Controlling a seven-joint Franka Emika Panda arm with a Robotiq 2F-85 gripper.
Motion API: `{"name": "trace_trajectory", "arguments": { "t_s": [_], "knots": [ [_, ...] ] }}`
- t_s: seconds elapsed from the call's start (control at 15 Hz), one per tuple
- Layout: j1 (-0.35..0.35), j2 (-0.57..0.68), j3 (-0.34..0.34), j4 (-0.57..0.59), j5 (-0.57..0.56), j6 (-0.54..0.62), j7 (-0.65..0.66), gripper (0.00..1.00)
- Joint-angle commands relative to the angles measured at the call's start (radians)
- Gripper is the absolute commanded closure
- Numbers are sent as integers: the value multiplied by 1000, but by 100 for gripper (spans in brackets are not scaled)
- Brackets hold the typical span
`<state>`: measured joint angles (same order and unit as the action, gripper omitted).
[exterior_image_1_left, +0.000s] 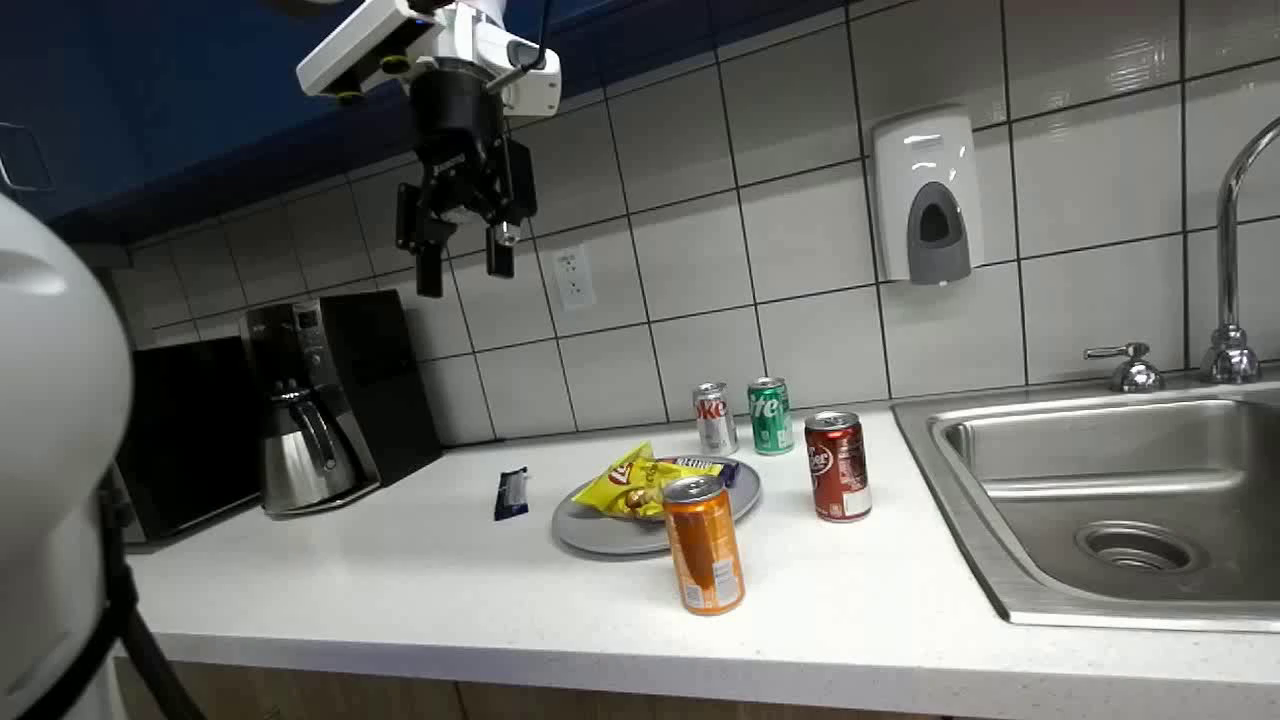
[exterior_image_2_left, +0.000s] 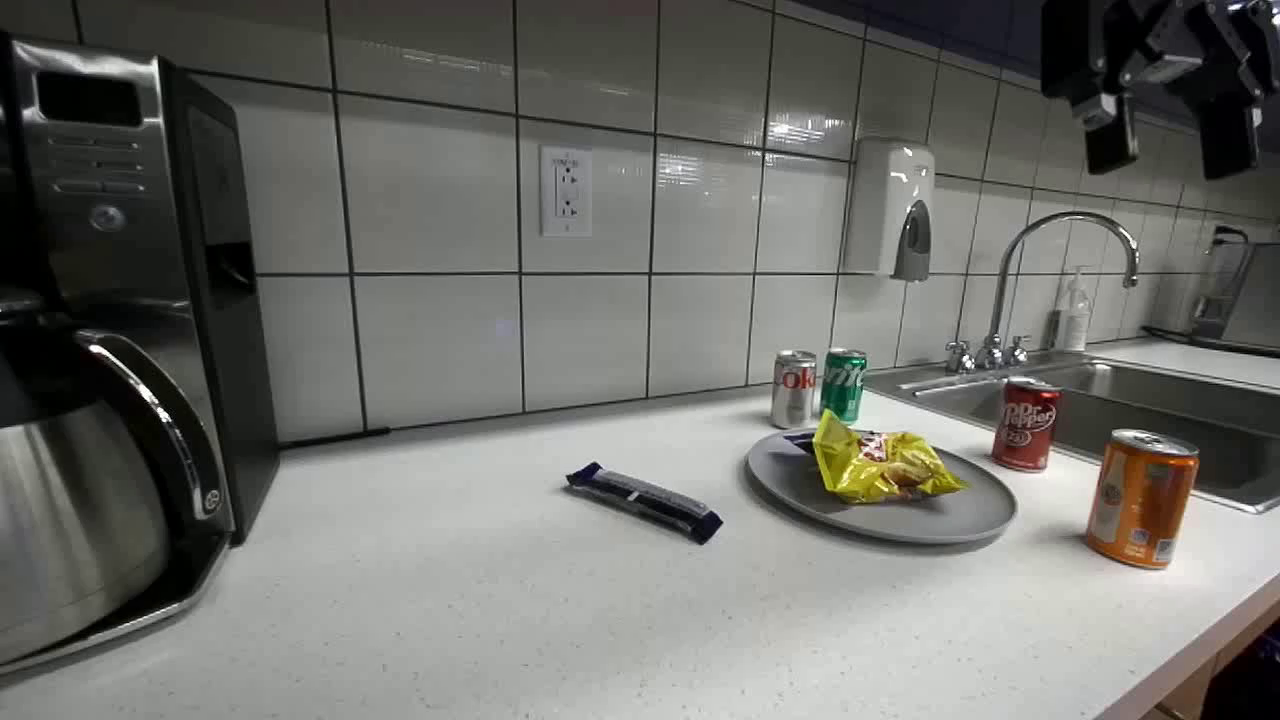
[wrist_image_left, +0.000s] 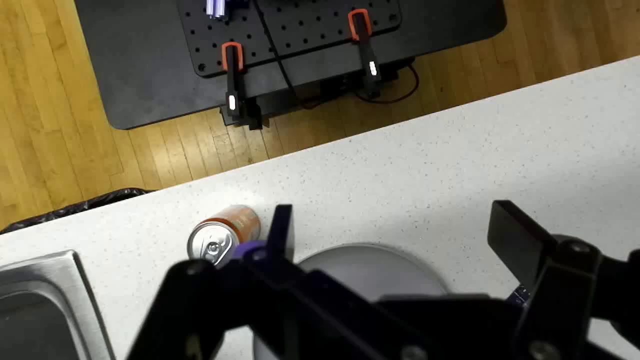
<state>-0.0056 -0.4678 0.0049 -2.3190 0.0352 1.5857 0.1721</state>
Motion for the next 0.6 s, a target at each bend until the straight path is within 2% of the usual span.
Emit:
{"name": "trace_trajectory", "arguments": {
  "t_s": [0.0, 0.53],
  "knots": [
    [-9, 1, 8, 1, 3, -1, -4, 0],
    [-10, 9, 16, -13, -17, 11, 1, 0]
  ]
}}
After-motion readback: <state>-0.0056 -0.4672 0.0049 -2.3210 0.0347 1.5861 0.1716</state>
